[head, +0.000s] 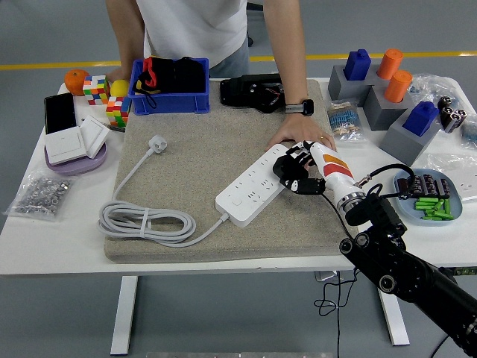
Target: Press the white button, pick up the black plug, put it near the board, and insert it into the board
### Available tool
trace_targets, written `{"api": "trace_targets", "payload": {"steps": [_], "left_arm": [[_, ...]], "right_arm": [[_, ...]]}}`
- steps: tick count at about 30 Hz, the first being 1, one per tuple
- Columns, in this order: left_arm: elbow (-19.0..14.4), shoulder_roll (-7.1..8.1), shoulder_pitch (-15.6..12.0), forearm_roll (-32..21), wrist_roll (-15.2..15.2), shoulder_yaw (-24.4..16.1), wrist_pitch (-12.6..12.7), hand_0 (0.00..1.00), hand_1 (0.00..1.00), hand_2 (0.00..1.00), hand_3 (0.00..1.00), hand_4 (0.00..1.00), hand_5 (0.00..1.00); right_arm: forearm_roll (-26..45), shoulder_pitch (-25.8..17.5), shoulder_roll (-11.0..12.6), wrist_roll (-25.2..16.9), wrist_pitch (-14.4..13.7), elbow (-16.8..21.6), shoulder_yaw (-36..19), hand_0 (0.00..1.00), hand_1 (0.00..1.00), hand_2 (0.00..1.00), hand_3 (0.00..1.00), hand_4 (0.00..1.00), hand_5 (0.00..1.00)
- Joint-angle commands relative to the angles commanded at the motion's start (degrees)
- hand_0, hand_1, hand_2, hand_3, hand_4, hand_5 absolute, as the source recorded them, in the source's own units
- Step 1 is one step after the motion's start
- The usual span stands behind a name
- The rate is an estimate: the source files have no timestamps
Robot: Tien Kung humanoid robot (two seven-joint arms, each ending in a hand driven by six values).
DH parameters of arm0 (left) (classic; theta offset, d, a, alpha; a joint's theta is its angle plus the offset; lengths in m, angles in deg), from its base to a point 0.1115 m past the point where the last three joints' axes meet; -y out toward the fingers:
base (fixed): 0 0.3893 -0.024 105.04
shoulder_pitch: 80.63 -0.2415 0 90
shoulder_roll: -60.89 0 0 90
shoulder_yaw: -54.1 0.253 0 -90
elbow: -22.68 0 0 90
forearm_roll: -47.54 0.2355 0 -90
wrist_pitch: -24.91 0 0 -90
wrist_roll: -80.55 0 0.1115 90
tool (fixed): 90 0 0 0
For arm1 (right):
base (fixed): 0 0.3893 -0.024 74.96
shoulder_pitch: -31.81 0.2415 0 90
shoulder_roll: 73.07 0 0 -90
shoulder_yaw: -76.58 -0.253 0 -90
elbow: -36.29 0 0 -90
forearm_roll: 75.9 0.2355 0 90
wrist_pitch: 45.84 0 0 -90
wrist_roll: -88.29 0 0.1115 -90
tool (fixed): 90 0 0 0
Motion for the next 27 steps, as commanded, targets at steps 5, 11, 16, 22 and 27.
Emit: {"api": "trace_targets", "payload": {"steps": [5,11,16,22,27], "left_arm": [[0.0,-0.02,0.0,0.2,0.0,-0.1,0.0,0.683,0.675,0.659,0.684,0.557,0.187],[0.0,-0.05,0.0,0.1,0.0,-0.1,0.0,0.682,0.675,0.659,0.684,0.557,0.186],[0.0,-0.05,0.0,0.2,0.0,-0.2,0.0,0.684,0.675,0.659,0.684,0.557,0.184],[0.0,-0.08,0.0,-0.2,0.0,-0.1,0.1,0.683,0.675,0.659,0.683,0.557,0.183],[0.0,-0.08,0.1,-0.4,-0.1,0.0,0.1,0.683,0.675,0.659,0.684,0.557,0.185]], "right_arm": [[0.0,0.0,0.0,-0.1,0.4,0.3,-0.2,0.79,0.794,0.76,0.836,0.998,0.31],[0.1,-0.1,0.0,-0.3,0.8,0.7,-0.3,0.802,0.799,0.769,0.839,0.998,0.337],[0.2,-0.3,0.0,-0.2,1.5,1.8,-0.6,0.811,0.804,0.774,0.842,0.998,0.356],[0.4,-1.9,0.0,-0.1,2.1,6.7,-1.2,0.817,0.808,0.778,0.843,0.998,0.363],[0.2,-3.7,0.0,0.1,2.3,12.3,-1.8,0.827,0.809,0.778,0.841,0.998,0.37]]}}
